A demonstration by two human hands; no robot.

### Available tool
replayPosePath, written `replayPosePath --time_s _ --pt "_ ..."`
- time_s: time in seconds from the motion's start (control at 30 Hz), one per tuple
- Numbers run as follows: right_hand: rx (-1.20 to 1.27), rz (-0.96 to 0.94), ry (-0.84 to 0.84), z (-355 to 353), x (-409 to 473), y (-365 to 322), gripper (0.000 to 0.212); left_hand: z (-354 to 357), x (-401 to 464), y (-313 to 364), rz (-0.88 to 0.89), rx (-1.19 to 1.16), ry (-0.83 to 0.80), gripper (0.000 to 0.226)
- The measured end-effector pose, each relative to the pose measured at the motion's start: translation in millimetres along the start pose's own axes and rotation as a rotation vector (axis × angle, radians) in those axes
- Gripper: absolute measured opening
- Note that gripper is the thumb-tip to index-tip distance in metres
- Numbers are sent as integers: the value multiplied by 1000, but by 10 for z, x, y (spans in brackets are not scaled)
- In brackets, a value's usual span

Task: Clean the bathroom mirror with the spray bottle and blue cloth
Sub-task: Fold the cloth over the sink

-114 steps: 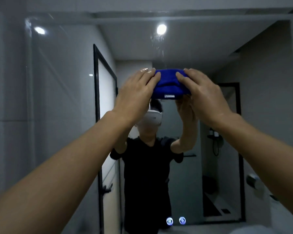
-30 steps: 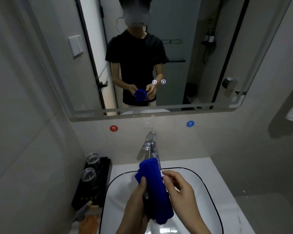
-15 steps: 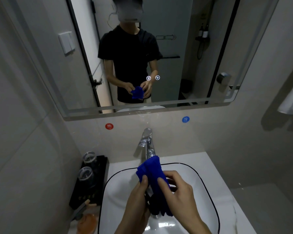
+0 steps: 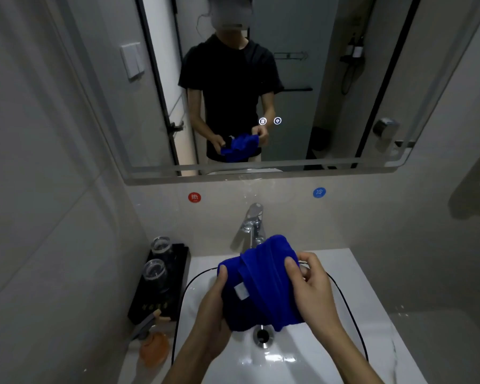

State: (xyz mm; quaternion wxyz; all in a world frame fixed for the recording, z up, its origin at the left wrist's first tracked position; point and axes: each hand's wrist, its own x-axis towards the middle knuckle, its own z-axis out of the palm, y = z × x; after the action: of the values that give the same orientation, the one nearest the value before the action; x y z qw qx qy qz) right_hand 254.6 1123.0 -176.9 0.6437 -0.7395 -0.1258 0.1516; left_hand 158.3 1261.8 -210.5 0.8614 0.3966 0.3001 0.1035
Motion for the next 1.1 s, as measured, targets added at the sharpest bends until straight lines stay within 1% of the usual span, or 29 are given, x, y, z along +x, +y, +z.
replayPosePath --time_s 0.1,0.17,0.2,0.23,0.27,0.33,0.4,0.43,0.47,0.5,0.57,0.63,0.73,0.8,0.87,0.97,1.03,1.1 --pt "-232 -187 -39 141 -102 -127 7 -19 -33 -99 -92 -174 13 52" --pt "-501 -270 -98 239 -169 -192 11 -7 -82 -145 -144 -260 -32 52" --pt "-633 -307 -123 283 -190 -205 11 -10 -96 -174 -144 -268 -59 50" --pt "-710 -328 -141 315 -193 -203 12 -22 -104 -201 -137 -268 -66 48" --pt "-727 -324 -147 333 -183 -194 12 -41 -108 -223 -124 -286 -73 47" --pt "-609 -259 -145 317 -119 -191 11 -117 -98 -254 -140 -376 -81 55" --pt "-427 -172 -123 263 -31 -193 8 -243 -61 -234 -200 -442 -87 75" --pt "-356 -128 -117 247 0 -192 8 -294 -67 -199 -205 -436 -109 83" --pt "-294 -83 -113 241 26 -177 7 -322 -77 -165 -176 -387 -130 84" --pt "-236 -41 -110 248 46 -148 8 -336 -90 -128 -112 -279 -129 76" --pt "-129 37 -115 311 61 -76 9 -374 -146 -47 37 -3 -70 50" --pt "-49 122 -126 399 74 19 11 -457 -164 10 135 179 -11 49" --pt "37 259 -192 562 96 175 16 -632 -192 160 245 332 109 38" --pt "39 317 -265 696 96 261 19 -822 -224 235 304 420 142 40" --pt "70 375 -356 851 49 338 18 -1046 -318 272 318 439 168 39" --pt "81 463 -527 1098 -127 433 17 -1446 -536 245 295 453 252 30" --pt "52 535 -618 1292 -268 535 18 -1749 -690 182 245 469 328 29" --pt "22 615 -658 1496 -412 668 19 -2009 -827 96 163 500 385 32"
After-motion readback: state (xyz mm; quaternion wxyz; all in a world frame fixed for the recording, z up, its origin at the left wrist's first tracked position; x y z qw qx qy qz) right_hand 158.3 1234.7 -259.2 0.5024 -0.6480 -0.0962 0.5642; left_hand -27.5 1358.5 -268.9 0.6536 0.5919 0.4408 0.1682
